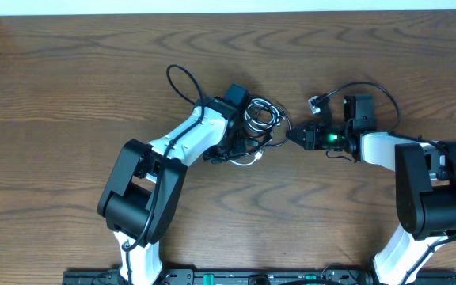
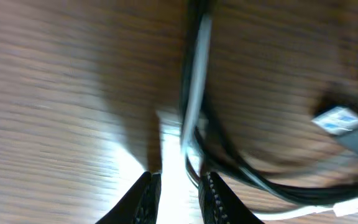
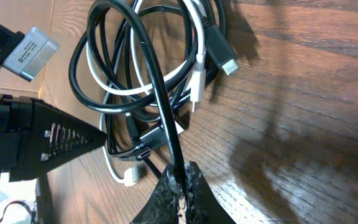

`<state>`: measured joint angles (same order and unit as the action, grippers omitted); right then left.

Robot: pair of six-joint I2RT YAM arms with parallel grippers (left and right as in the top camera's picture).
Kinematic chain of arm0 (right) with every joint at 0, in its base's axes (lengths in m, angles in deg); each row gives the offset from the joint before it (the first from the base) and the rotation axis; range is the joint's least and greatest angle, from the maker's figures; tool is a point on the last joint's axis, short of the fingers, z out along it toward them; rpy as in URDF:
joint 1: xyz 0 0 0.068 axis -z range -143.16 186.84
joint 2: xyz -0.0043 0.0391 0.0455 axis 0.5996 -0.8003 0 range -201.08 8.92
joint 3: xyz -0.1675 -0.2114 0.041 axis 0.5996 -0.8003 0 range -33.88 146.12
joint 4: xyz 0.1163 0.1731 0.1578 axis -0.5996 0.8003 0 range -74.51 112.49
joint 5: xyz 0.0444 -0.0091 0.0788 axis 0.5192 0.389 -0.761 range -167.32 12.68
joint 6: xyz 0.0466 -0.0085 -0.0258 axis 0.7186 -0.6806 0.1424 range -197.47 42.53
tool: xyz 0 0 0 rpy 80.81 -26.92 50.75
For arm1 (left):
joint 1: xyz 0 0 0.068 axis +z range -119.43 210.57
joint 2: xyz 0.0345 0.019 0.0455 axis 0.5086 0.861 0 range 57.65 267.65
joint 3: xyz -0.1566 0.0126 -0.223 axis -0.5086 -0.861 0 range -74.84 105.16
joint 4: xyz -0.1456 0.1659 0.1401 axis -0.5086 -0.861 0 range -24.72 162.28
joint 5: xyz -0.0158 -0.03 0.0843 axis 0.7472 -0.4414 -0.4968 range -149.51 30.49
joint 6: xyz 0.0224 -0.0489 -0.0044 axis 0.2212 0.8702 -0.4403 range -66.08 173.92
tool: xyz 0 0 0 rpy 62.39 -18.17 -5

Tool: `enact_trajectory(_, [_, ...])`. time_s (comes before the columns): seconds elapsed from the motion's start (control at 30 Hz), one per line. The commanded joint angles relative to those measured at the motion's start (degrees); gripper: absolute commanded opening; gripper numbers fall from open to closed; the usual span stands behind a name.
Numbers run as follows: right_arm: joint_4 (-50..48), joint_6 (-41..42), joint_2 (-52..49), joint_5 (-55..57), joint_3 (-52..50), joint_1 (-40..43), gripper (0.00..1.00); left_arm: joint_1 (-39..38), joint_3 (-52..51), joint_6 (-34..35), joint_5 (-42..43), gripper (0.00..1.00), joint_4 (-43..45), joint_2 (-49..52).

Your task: Untangle cables

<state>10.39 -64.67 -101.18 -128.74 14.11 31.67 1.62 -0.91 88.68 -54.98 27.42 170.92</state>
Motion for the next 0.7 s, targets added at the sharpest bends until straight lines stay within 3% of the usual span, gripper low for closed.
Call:
enact_trajectory(0.0, [0.2, -0.4, -0.2, 0.5, 0.0, -0.1, 0.01, 0.2, -0.3, -4.6, -8.0, 0.25, -0.9, 1.1])
enact_trajectory(0.33, [0.2, -0.4, -0.2, 2.8, 0.0, 0.3, 0.01, 3.0, -0.3, -7.1, -21.8, 0.26, -4.8, 1.1])
enact_trajectory(0.6, [1.1, -0.4, -0.2, 7.3, 0.1, 2.6, 0.01, 7.5, -0.3, -8.8, -21.7, 0.27, -5.4, 1.1])
enact_trajectory(0.67, [1.5, -0.5, -0.2, 8.5, 0.1, 3.3, 0.01, 8.7, -0.3, -9.2, -20.5, 0.32, -5.4, 1.1])
